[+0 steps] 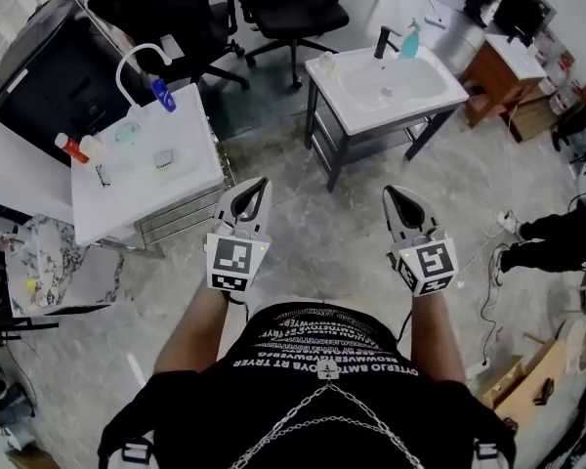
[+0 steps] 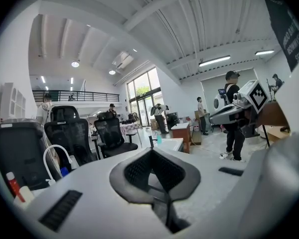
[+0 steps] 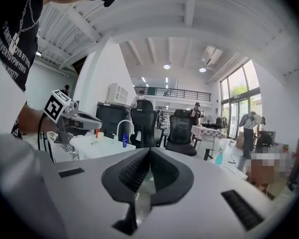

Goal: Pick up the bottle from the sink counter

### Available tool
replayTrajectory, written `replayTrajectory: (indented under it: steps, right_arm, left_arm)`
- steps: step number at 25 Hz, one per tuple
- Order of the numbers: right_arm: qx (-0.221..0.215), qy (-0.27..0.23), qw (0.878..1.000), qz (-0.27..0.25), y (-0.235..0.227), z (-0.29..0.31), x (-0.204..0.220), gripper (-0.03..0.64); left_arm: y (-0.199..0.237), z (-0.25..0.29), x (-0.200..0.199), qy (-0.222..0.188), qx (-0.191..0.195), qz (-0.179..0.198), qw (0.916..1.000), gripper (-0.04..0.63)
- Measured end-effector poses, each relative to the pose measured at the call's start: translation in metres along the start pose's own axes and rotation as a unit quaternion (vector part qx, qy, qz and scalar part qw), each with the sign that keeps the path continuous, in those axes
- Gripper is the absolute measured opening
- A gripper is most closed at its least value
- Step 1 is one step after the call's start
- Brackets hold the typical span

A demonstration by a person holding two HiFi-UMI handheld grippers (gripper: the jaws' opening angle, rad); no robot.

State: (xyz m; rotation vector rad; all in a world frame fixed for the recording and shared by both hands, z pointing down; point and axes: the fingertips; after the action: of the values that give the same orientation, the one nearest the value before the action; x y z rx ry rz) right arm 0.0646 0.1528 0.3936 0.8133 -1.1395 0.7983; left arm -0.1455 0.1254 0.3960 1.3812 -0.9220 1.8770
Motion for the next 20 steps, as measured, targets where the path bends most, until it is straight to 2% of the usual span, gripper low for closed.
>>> replayTrajectory:
  steps: [8,12,15,20]
  right_arm:
    - [-0.003,0.020,1.000,0.015,-0.025,0.025,0.015,0.096]
    - [-0.020,0.010,0.999,0.038,-0.048,0.062,0.011,0.140]
    - [-0.030,0.013,0.999,0.036,-0.064,0.092,0.007,0.182]
    - [-0.053,0.022,0.998,0.038,-0.095,0.136,0.005,0.193]
  left_arm:
    - [0.007,0.034,0.008,0.005,-0.003,-0.013,0.9999,0.005]
    - [0.025,0.064,0.006,0.002,-0.016,-0.014,0.9998,0.005]
    - [0.042,0.088,0.006,0.009,-0.029,-0.017,0.9994,0.005]
    - [0.054,0.138,-0.010,0.020,-0.033,-0.006,0.9993,0.005]
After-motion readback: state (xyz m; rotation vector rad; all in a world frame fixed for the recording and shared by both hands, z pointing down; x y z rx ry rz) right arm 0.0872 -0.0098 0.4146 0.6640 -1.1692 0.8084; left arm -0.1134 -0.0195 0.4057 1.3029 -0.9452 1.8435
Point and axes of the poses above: the fingertips, and each gripper's own axes: z forward along the fingers, y to its left, x out of its underside, and after that the axes turned 1 degree about y, right-handed
